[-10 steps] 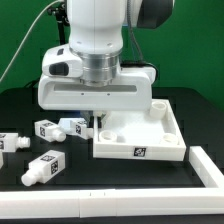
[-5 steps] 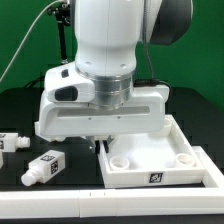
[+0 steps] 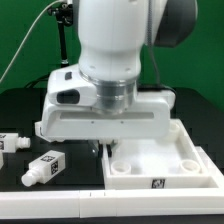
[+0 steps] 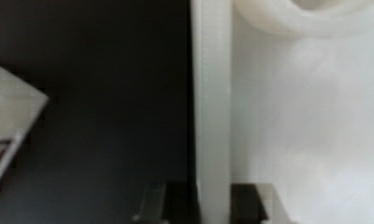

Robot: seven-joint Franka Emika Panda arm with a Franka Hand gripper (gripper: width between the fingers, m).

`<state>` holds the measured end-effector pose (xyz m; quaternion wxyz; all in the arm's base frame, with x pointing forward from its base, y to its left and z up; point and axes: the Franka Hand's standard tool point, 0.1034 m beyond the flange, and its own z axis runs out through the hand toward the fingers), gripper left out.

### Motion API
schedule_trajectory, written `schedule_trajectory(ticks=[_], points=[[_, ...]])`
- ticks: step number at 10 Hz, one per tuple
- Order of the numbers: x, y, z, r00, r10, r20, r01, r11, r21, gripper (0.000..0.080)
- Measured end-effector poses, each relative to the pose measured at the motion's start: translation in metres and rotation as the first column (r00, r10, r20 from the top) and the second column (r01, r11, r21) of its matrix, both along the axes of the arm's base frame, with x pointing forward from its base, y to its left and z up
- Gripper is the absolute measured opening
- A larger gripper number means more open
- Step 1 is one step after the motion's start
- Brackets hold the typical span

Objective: Assemble one leg

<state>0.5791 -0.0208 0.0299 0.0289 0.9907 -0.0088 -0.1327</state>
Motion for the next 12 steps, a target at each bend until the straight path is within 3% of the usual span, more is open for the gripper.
schedule_trajectory(ticks=[1,4,7,8,9,10,12], points=[[0.008,0.001,-0.004,1.000,-0.029,0.010,0.029,0.999,-0.016,0.0054],[0.007,0.000,-0.016,0.998,-0.040,0.040,0.041,0.999,-0.020,0.0058],[0.005,-0.001,-0.017,0.997,-0.038,0.061,0.039,0.999,-0.019,0.0059],[0.005,-0.001,-0.018,0.997,-0.038,0.060,0.039,0.999,-0.020,0.0153],[0.005,-0.001,-0.018,0.998,-0.038,0.060,0.039,0.999,-0.020,0.0348],[0.005,-0.002,-0.016,0.998,-0.037,0.055,0.038,0.999,-0.020,0.0348],[-0.002,-0.011,0.013,0.998,-0.048,0.040,0.049,0.999,-0.012,0.0598]])
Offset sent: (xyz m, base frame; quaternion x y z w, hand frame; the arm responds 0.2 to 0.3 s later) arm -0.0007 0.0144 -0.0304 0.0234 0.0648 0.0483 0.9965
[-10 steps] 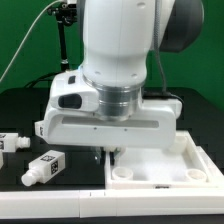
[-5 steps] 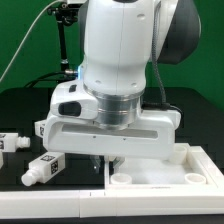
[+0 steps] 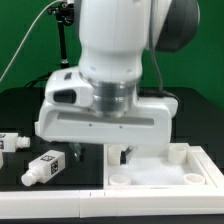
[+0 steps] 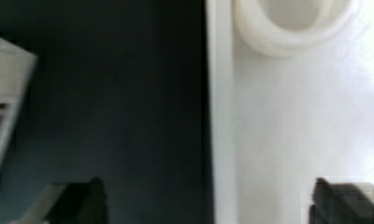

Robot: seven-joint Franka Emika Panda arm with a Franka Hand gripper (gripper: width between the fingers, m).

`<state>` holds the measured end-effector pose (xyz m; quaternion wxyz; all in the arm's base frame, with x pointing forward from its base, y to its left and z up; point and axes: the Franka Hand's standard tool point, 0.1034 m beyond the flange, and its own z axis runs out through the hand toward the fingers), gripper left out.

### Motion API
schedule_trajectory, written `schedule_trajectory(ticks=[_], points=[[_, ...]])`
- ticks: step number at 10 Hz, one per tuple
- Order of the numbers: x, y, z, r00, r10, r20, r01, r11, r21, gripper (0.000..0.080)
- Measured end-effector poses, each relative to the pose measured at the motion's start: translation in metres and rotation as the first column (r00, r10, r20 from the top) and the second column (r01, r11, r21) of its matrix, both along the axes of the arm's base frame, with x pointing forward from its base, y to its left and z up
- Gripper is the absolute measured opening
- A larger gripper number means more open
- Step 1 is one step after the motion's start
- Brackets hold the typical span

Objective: Assemble one leg

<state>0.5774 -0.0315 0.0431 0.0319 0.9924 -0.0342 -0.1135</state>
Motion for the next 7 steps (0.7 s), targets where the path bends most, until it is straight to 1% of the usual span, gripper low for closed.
schedule_trajectory(ticks=[1,2,3,5,7], points=[[-0.010,-0.004,0.008,1.000,0.000,-0.013,0.000,1.000,0.009,0.0634],[-0.018,0.000,0.017,1.000,-0.010,-0.013,0.010,1.000,0.006,0.0634],[-0.028,0.011,0.022,1.000,-0.011,-0.013,0.012,1.000,0.006,0.0647],[-0.026,0.011,0.017,1.000,-0.008,-0.003,0.008,1.000,0.005,0.0649],[-0.026,0.011,0.017,1.000,-0.007,-0.004,0.007,1.000,0.005,0.0649]])
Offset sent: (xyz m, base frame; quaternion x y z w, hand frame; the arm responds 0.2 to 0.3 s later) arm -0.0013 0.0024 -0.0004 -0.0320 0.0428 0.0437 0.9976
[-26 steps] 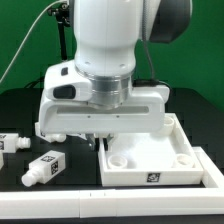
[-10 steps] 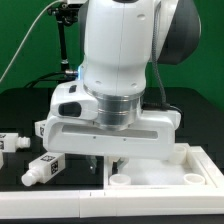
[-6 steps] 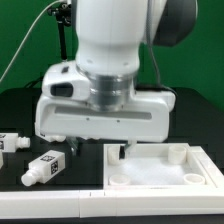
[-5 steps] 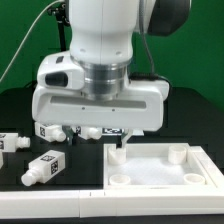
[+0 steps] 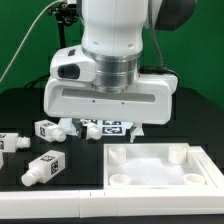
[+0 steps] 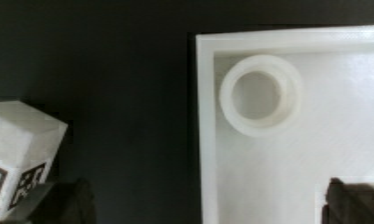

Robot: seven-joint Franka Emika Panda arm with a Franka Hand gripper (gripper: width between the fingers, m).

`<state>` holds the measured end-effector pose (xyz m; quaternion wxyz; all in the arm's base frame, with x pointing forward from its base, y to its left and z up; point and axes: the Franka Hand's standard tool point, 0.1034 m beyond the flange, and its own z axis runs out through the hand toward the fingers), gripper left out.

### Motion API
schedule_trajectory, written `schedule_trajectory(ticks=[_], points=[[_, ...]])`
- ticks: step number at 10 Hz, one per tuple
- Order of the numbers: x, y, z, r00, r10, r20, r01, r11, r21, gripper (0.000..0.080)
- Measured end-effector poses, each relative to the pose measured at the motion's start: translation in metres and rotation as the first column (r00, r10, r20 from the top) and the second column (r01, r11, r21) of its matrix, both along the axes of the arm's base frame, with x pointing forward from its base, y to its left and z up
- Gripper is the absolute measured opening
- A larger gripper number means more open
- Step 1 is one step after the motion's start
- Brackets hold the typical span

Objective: Assemble one leg

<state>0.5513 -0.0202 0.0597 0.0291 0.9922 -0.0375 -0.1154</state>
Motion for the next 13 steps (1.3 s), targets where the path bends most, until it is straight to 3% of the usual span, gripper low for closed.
schedule_trajectory(ticks=[4,5,6,8,9,12,13], points=[[0.000,-0.006,0.004,1.000,0.007,0.000,-0.007,1.000,0.009,0.0649],[0.002,-0.030,0.016,1.000,-0.016,0.015,0.016,1.000,0.009,0.0649],[0.001,-0.057,0.019,0.999,-0.033,0.018,0.033,0.999,0.002,0.0649],[-0.005,-0.099,0.006,1.000,-0.012,-0.002,0.012,1.000,0.011,0.0649],[-0.002,-0.108,0.007,1.000,-0.015,-0.002,0.015,1.000,0.024,0.0649],[-0.003,-0.107,0.003,1.000,-0.019,-0.007,0.019,1.000,0.021,0.0649],[-0.004,-0.111,-0.011,0.998,-0.056,-0.011,0.056,0.998,0.024,0.0649]])
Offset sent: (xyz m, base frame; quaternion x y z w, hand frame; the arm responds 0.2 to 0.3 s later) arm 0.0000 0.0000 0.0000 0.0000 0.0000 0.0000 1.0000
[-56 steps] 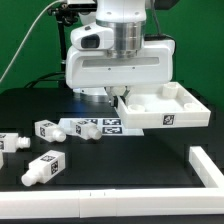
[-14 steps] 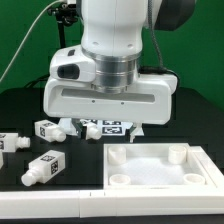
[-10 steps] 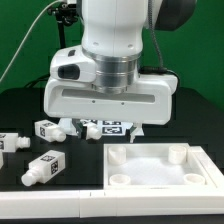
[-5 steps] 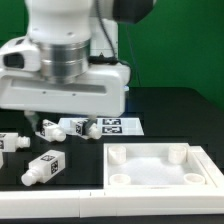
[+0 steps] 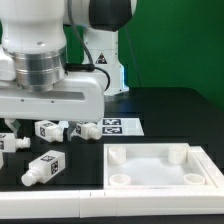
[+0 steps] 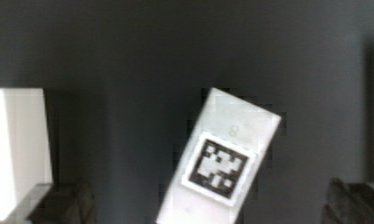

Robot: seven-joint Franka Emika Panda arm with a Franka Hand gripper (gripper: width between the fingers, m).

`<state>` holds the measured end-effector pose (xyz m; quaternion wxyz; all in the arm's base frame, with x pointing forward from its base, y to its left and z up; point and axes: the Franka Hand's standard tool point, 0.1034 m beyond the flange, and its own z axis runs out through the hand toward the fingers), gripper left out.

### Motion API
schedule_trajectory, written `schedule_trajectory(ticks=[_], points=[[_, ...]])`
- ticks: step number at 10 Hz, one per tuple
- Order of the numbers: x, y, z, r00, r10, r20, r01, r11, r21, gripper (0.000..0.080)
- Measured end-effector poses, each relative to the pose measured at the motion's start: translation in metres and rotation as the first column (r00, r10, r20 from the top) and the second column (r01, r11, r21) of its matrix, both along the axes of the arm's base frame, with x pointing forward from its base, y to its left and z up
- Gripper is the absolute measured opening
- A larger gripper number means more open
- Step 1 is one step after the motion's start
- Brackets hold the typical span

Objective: Assemble one leg

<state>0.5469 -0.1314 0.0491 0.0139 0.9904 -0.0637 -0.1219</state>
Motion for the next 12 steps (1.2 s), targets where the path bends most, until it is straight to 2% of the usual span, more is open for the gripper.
schedule_trajectory(ticks=[1,2,3,4,5,7,8,10,12], points=[[-0.001,-0.002,-0.017,0.999,-0.051,-0.001,0.051,0.999,-0.011,0.0649],[-0.006,0.008,-0.026,0.992,-0.126,-0.004,0.126,0.992,-0.028,0.0649],[-0.008,0.014,-0.032,0.992,-0.124,0.007,0.124,0.992,-0.032,0.0649],[-0.008,0.015,-0.035,0.993,-0.119,0.016,0.119,0.992,-0.035,0.0649],[-0.007,0.014,-0.034,0.993,-0.119,0.016,0.119,0.992,-0.035,0.0649],[-0.007,0.015,-0.034,0.993,-0.118,0.015,0.119,0.992,-0.035,0.0382],[-0.007,0.015,-0.034,0.993,-0.118,0.016,0.118,0.992,-0.035,0.0284],[-0.007,0.015,-0.034,0.993,-0.119,0.016,0.119,0.992,-0.035,0.0284],[-0.027,0.021,-0.016,0.968,-0.250,0.012,0.250,0.967,-0.040,0.0284]])
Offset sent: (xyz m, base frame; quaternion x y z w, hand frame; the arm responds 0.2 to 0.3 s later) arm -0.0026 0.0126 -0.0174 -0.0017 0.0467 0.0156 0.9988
